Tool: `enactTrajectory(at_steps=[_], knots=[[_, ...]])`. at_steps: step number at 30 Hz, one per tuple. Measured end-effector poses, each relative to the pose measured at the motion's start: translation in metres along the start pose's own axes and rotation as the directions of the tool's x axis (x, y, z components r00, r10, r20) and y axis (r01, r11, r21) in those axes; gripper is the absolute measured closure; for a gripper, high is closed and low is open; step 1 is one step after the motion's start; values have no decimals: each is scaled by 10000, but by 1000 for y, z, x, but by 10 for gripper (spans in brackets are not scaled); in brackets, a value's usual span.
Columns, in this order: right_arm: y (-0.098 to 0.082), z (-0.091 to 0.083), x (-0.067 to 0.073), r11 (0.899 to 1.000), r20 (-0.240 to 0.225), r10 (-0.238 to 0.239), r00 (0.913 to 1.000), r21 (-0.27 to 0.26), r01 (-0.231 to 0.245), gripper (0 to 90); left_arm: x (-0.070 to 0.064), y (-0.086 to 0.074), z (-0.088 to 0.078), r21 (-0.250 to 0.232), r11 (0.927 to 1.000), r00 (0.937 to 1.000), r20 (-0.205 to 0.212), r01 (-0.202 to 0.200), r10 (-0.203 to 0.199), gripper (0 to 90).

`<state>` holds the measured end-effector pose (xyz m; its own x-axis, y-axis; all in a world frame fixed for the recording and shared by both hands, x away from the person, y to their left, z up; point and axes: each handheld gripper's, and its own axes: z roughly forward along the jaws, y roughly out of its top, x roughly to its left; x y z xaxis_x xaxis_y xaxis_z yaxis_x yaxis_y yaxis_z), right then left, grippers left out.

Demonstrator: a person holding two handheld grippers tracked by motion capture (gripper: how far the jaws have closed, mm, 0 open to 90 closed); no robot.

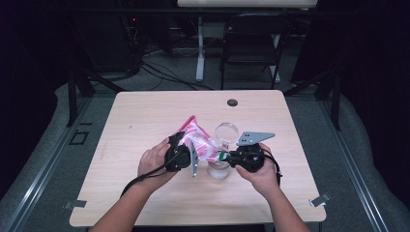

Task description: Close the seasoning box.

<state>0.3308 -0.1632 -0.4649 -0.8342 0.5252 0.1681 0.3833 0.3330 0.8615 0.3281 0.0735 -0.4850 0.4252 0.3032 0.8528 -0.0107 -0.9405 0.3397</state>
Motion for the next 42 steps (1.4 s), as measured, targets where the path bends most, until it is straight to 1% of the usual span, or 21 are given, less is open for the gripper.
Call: enactTrajectory(at_steps=[3,7,10,16,22,24,30,31,39,42], knots=[[0,0,0,10000,49,-1,10000,19,1,893,0,1,0,-17,10000,10000,-40,-69,69,625],[-1,-1,-1,10000,73,-20,10000,38,20,893,0,1,1,-8,10000,10000,-16,-36,36,625],[-1,0,-1,10000,114,10,9999,21,-10,893,-1,1,1,-8,9999,9998,-115,-148,148,625],[-1,-1,-2,10000,232,-11,9997,3,11,893,0,4,0,87,9993,9993,-127,-363,364,625],[-2,-1,-3,10000,318,1,9995,24,-1,893,1,6,0,111,9986,9983,-248,-519,522,625],[-2,-1,-3,10000,335,9,9994,17,-9,893,2,6,0,74,9980,9976,-282,-630,631,624],[-3,-1,-5,10000,431,46,9991,43,-48,894,3,8,-2,93,9975,9970,-309,-707,710,624],[-3,-1,-5,10000,411,48,9991,49,-50,895,4,9,-1,84,9968,9963,-318,-798,800,625],[-5,1,-6,9999,513,84,9986,115,-90,897,3,10,-1,142,9955,9949,-375,-934,939,625],[-5,2,-7,9998,517,91,9986,150,-98,898,3,10,-1,135,9950,9940,-455,-992,997,625]])
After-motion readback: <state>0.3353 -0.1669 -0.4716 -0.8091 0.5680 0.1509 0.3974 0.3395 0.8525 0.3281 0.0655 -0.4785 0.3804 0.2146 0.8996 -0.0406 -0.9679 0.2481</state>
